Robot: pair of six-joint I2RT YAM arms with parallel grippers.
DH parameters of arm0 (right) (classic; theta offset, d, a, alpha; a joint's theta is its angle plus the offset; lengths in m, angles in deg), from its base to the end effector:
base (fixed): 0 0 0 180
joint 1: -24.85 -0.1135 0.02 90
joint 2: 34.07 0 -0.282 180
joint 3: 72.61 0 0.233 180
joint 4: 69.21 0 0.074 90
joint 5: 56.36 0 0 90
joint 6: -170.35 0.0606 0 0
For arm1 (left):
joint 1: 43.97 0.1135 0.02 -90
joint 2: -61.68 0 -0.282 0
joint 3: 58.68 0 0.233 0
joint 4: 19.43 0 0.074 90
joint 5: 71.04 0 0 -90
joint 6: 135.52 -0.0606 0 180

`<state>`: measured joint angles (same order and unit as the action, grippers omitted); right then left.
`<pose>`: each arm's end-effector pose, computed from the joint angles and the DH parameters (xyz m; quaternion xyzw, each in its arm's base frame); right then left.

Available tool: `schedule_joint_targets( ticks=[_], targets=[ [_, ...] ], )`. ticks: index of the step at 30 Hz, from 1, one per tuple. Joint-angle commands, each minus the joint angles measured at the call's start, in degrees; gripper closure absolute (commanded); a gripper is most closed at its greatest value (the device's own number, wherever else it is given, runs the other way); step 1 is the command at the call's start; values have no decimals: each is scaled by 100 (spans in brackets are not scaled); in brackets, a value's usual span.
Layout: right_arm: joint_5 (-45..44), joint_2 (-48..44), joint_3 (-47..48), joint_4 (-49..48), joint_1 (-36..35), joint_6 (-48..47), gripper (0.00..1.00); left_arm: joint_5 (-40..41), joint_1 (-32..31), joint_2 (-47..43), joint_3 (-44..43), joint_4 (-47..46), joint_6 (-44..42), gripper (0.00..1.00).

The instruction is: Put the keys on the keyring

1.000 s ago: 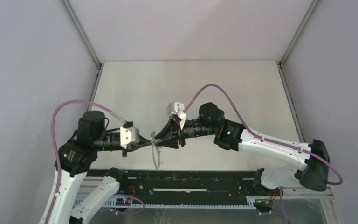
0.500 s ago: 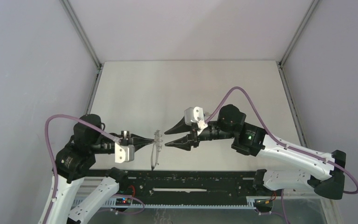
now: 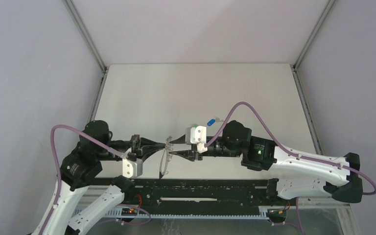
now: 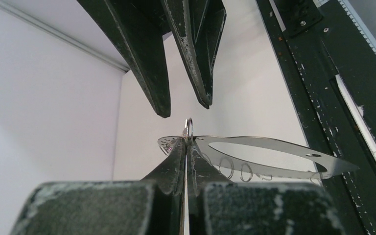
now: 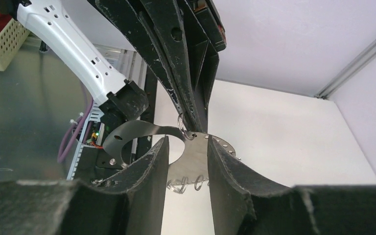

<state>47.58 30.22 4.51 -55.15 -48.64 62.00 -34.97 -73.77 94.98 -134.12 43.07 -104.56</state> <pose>0.0592 0.2512 0.4165 -0.5686 0.4325 0.3982 0.5753 0.0276 -0.0723 0.3865 0.6971 0.3414 -0.2317 0.5864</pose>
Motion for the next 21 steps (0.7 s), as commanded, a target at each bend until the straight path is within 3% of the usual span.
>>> schedule_joint_targets(
  ticks=[1, 9, 21],
  targets=[
    [-363, -110, 153, 60, -171, -298, 59, -36, -77, -95, 135, -511, -59, 100],
    [-544, -129, 152, 1, -304, -399, 62, -234, -86, -70, 175, -1187, 922, 100],
    [-916, -211, 152, -204, -365, -475, 64, -377, -95, -23, 146, -1199, 1153, 100]
  ],
)
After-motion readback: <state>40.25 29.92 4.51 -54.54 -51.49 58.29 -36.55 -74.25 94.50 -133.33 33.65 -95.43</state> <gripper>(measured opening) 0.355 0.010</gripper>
